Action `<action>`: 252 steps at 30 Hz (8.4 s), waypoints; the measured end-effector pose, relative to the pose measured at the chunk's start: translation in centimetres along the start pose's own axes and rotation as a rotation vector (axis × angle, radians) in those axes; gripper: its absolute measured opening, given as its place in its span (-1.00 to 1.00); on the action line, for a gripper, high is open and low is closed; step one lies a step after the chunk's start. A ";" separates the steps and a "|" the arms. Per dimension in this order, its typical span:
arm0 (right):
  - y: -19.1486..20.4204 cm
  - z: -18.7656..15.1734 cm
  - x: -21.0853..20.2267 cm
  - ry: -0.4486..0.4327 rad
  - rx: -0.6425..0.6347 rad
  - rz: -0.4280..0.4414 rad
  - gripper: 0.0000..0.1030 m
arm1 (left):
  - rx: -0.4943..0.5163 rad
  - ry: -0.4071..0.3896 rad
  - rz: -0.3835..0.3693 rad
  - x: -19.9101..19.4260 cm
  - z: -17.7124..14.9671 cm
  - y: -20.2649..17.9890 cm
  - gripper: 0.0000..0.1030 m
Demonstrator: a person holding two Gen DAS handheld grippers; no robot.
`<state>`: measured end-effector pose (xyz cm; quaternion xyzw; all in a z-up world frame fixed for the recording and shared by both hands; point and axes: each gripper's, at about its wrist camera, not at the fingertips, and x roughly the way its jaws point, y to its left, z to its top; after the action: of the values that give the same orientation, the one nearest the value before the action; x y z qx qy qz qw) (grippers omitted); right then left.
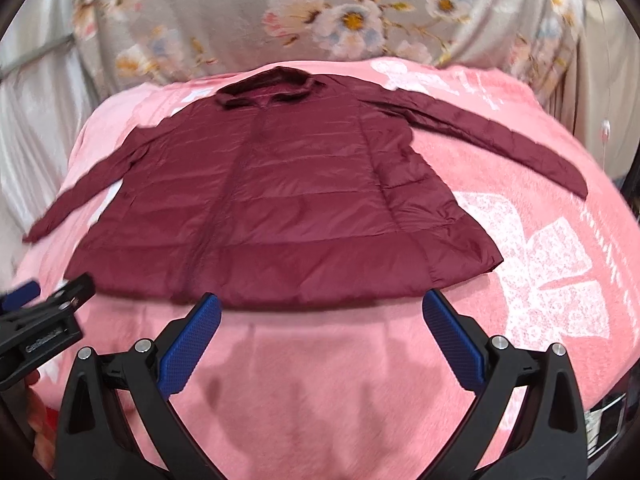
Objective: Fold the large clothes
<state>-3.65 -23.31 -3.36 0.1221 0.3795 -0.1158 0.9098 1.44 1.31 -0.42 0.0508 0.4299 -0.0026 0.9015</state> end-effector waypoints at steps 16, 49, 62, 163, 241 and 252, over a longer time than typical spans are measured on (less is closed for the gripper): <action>-26.1 9.5 7.8 -0.124 0.559 -0.199 0.91 | -0.026 -0.015 0.049 5.9 5.5 0.6 0.79; -0.7 28.3 9.9 -0.350 -0.053 0.298 -0.85 | -0.133 0.002 0.173 13.9 10.4 5.7 0.80; 20.6 17.6 18.9 -0.054 -0.368 0.462 0.07 | -0.211 0.022 0.080 14.3 10.5 10.7 0.80; 11.1 16.7 23.2 -0.011 -0.212 0.028 0.03 | -1.006 -0.021 0.060 19.8 8.9 35.1 0.17; -0.3 21.0 21.8 0.041 -0.038 0.061 -0.88 | -0.544 0.095 -0.276 27.3 22.0 8.1 -1.00; 0.3 18.7 23.8 0.033 -0.083 0.032 -0.87 | -0.415 0.022 -0.144 27.1 21.2 6.9 -0.98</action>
<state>25.16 -31.61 -7.63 0.0923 0.3970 -0.0835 0.9093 35.26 7.22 -7.54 -0.1666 0.4334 0.0219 0.8854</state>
